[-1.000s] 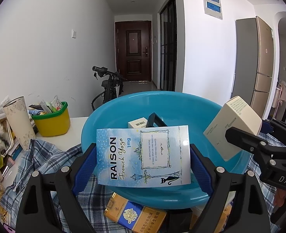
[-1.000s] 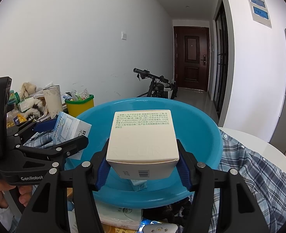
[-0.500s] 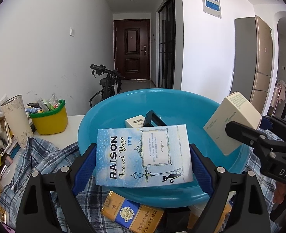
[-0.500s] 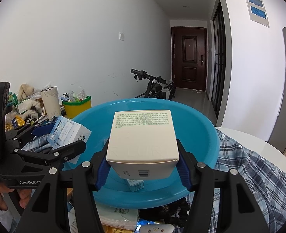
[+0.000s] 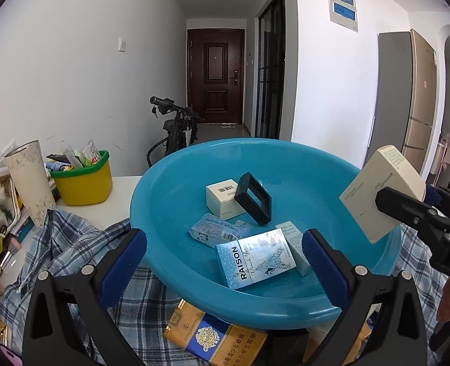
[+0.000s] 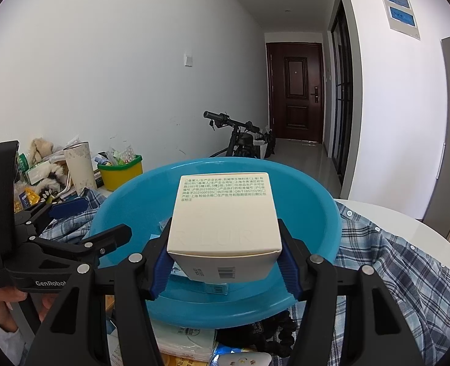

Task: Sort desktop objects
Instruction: 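Lower the right tool and open it to drop the cream box into the basin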

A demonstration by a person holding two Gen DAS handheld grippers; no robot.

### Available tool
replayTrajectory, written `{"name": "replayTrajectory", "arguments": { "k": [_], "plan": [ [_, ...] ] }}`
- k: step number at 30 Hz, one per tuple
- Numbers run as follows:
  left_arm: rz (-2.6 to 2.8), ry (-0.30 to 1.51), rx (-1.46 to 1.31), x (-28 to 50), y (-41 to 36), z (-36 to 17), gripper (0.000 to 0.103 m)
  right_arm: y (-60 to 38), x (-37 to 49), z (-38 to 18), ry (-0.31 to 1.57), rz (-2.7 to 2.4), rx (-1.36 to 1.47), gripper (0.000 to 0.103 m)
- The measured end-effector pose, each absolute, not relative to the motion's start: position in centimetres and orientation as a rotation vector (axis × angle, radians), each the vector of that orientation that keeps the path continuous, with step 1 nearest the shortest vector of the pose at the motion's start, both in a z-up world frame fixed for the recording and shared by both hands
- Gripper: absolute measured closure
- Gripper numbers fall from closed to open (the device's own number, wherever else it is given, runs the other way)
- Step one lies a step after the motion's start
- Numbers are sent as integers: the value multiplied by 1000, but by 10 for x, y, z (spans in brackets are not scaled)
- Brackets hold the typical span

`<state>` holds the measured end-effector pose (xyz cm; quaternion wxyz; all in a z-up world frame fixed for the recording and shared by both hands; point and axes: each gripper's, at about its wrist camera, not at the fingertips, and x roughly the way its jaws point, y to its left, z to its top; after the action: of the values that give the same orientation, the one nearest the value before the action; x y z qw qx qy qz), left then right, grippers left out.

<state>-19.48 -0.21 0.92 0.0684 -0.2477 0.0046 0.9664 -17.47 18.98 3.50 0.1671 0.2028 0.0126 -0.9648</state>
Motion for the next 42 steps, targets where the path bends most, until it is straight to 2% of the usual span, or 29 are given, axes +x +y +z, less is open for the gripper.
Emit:
{"name": "replayTrajectory", "arguments": {
  "k": [42],
  "plan": [
    [2918, -20, -759, -193, -7, 13, 0, 178, -171, 31, 65, -2714, 571, 45]
  ]
}}
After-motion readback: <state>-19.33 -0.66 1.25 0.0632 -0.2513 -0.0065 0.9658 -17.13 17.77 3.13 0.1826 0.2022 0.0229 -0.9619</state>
